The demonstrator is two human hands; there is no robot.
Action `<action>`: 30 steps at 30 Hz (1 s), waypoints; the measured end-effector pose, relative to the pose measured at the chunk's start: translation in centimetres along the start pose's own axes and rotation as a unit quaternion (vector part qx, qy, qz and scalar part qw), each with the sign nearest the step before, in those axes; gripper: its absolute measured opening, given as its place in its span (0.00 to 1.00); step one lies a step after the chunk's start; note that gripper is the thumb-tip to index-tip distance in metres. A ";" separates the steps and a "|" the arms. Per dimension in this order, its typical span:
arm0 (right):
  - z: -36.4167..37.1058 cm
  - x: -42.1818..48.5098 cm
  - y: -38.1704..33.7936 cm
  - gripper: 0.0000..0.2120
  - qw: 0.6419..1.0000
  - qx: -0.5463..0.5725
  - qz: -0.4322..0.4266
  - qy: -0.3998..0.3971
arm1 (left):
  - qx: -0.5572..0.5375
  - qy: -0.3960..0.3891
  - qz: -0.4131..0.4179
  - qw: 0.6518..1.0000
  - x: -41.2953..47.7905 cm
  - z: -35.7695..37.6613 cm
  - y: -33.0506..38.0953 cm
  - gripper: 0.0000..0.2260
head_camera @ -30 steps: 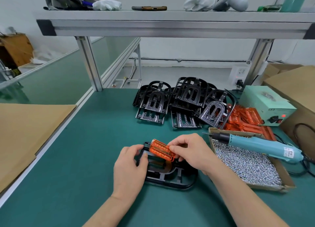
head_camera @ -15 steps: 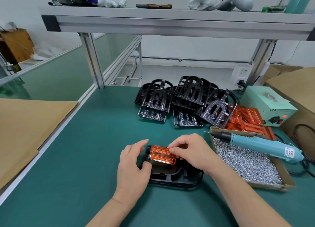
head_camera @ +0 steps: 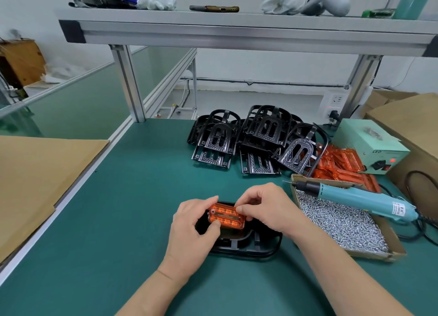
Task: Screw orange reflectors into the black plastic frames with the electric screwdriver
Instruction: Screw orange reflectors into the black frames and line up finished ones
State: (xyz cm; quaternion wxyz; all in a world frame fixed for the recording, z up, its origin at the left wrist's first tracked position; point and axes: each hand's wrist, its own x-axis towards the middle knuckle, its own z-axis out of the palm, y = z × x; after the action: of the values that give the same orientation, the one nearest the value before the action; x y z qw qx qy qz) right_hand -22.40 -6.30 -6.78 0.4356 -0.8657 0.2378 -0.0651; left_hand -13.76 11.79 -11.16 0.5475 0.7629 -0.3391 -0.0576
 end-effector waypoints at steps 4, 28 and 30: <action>-0.3 0.3 -0.4 0.06 1.000 -0.015 0.020 0.020 | -0.030 0.029 -0.004 0.999 0.2 -0.1 -0.5 0.18; 2.0 -0.7 -0.6 0.09 0.992 -0.100 0.013 0.076 | -0.057 0.012 -0.052 0.997 0.9 -0.2 -1.6 0.24; 2.2 -0.7 -0.7 0.08 0.991 -0.099 0.014 0.085 | -0.072 0.016 -0.059 0.995 0.9 -0.2 -1.4 0.25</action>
State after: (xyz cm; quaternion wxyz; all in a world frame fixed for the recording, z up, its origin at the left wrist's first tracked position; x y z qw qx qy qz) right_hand -22.11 -4.04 -7.48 0.3272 -0.8925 0.2909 -0.1086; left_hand -12.35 11.71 -12.07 0.6020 0.7410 -0.2794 -0.1021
